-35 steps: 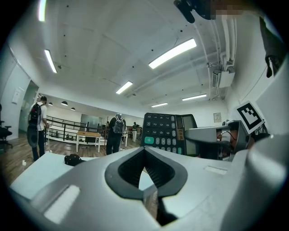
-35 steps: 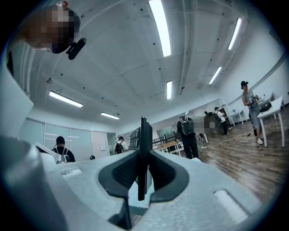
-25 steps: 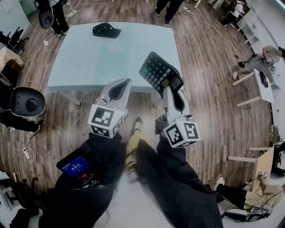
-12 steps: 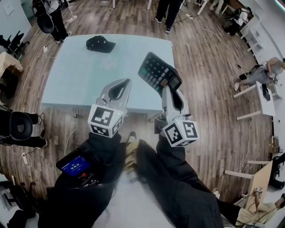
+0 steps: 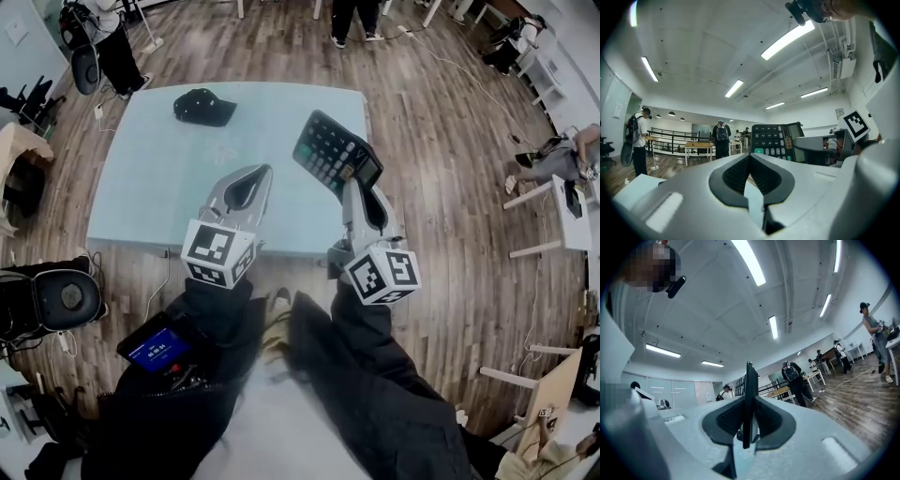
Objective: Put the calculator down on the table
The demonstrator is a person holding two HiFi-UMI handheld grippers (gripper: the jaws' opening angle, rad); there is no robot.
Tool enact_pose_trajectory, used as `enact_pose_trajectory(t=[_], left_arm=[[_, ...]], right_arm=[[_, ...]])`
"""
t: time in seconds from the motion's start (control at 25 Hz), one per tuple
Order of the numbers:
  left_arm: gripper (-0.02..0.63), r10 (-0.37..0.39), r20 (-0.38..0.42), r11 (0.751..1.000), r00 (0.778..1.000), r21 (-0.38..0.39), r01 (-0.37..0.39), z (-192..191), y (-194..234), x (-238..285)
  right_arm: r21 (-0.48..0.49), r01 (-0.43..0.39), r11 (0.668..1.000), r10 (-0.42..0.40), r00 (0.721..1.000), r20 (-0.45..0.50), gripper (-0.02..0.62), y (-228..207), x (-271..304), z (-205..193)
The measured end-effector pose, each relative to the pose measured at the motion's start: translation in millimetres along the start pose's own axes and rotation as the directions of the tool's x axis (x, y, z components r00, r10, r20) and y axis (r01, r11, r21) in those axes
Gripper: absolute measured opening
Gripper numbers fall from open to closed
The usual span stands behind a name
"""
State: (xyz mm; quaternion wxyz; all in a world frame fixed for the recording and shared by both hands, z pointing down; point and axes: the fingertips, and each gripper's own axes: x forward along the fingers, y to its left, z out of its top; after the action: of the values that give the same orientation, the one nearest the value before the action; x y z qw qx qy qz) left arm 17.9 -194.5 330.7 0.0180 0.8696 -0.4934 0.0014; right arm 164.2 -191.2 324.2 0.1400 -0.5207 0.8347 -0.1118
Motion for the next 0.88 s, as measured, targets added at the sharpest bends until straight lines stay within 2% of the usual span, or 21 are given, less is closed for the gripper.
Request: enact_pose_trajectory(t=[0.2, 0.4, 0.64, 0.88], left_arm=[[0.0, 0.025, -0.047, 1.0, 0.999, -0.018, -0.026, -18, 14, 6], [0.0, 0.019, -0.063, 0.999, 0.998, -0.036, -0.022, -30, 15, 6], [0.0, 0.016, -0.138, 0.995, 0.99, -0.095, -0.029, -71, 42, 18], [0.0, 0.007, -0.216, 0.99, 0.976, -0.134, -0.037, -109, 63, 30]], right_arm=[[0.027, 0.001, 1.0, 0.0, 0.999, -0.04, 0.052, -7, 13, -18], [0.044, 0.003, 0.999, 0.001, 0.996, -0.089, 0.052, -6, 18, -34], [0.071, 0.06, 0.996, -0.048, 0.985, -0.166, 0.052, -19, 32, -68], [0.104, 0.126, 0.987, -0.095, 0.961, -0.259, 0.052, -33, 43, -111]])
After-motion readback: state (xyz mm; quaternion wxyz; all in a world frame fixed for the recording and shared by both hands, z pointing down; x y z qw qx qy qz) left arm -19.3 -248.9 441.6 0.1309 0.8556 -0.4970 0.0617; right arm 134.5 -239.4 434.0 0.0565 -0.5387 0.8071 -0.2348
